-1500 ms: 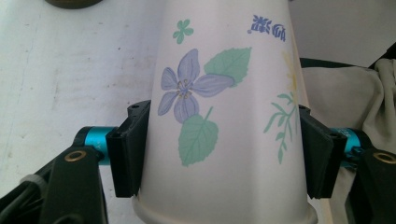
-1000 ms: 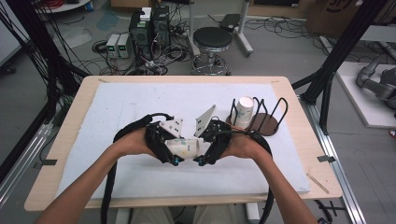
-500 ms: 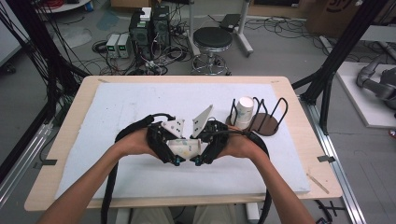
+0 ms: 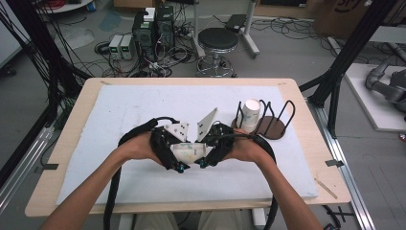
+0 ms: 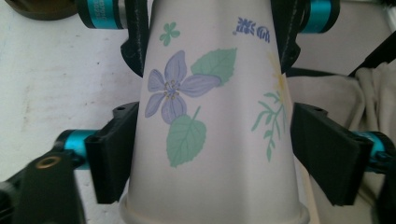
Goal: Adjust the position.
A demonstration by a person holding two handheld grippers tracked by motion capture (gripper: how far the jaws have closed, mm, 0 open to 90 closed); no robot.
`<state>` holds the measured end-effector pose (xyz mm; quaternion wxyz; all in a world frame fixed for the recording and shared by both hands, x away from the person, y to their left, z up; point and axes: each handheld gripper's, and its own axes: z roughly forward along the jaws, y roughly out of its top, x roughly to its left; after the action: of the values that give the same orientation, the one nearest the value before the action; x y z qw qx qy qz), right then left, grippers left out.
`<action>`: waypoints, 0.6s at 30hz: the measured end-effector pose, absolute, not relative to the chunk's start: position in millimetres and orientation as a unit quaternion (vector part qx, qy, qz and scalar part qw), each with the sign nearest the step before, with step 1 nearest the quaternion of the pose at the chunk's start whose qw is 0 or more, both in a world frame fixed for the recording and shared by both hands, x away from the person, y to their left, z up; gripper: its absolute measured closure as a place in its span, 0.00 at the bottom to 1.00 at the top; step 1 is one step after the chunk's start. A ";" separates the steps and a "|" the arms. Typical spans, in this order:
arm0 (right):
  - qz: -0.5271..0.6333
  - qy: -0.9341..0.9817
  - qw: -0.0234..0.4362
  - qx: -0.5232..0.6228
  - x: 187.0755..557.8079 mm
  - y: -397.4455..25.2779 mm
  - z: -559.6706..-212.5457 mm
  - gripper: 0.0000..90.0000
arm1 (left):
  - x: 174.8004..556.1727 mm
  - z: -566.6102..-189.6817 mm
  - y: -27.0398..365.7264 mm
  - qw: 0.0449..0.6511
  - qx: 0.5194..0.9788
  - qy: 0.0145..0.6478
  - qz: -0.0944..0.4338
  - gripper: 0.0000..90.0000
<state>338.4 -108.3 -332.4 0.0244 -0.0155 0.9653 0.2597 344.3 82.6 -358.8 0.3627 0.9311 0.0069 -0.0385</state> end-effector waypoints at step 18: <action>0.265 0.964 0.025 -0.010 342.3 -112.4 -334.4 0.40 | 345.3 -340.2 105.8 0.431 0.902 0.029 -0.012 0.14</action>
<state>342.3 -112.4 -334.4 0.0249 -0.0103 0.9639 0.2649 345.3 105.8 -340.2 0.4314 0.9016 0.0286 -0.0116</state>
